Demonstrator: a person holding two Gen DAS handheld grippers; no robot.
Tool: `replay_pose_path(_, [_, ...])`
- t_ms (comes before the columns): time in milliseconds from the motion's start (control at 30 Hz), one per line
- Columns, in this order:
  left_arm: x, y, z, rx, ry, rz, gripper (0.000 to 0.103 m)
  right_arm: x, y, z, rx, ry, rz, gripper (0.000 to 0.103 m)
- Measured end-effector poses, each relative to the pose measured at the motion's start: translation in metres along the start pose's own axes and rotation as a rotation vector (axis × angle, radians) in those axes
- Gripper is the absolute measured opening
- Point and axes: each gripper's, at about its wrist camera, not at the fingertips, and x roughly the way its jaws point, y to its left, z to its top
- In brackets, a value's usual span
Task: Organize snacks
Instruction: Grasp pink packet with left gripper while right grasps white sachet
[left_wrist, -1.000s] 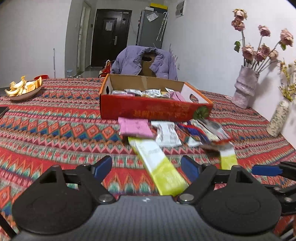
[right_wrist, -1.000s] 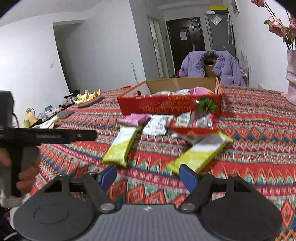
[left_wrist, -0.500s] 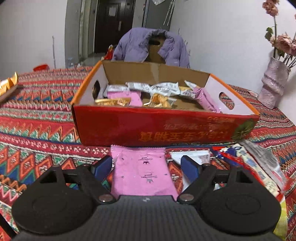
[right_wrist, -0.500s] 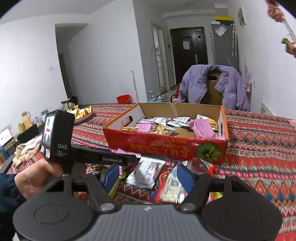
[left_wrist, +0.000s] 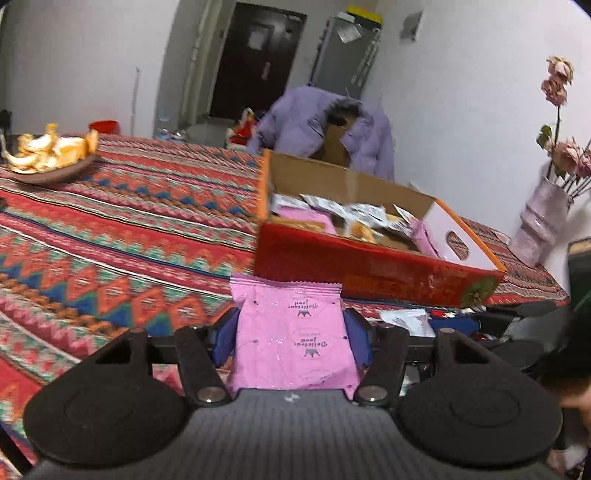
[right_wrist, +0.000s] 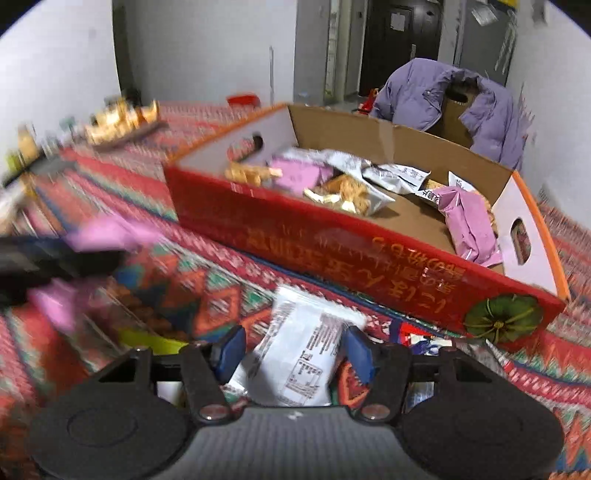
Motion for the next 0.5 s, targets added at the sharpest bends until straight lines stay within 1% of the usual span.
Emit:
replay_pose_path(67, [-0.007,0.007,0.0,0.008,-0.015,0.031,0.061,0.001,-0.002,-0.002,0.043,-0.004,0.027,0.06])
replay_pose_path(100, [-0.009,0.008,-0.001,0.014,-0.021,0.044,0.061,0.0,-0.001,-0.002,0.045,-0.013,0.039,0.058])
replay_pose_path(133, [-0.011,0.01,-0.001,0.018,-0.026,0.05,0.061,0.0,0.002,-0.003,0.039,-0.022,0.043,0.051])
replay_pose_path(167, [-0.012,0.011,-0.001,0.017,-0.026,0.051,0.061,-0.001,0.004,-0.004,0.038,-0.031,0.052,0.042])
replay_pose_path(267, [-0.02,0.015,-0.002,0.002,-0.025,0.03,0.061,-0.006,0.01,-0.004,0.024,-0.044,0.048,0.04])
replay_pose_path(333, [-0.027,0.015,-0.003,-0.002,-0.036,0.022,0.061,-0.017,0.013,-0.002,0.024,-0.071,0.044,0.04])
replay_pose_path(433, [-0.043,0.012,-0.005,0.002,-0.064,0.026,0.061,-0.049,0.015,-0.001,0.02,-0.144,0.017,0.04])
replay_pose_path(500, [-0.053,0.008,-0.006,0.003,-0.077,0.02,0.061,-0.076,0.016,-0.003,0.024,-0.195,0.02,0.04])
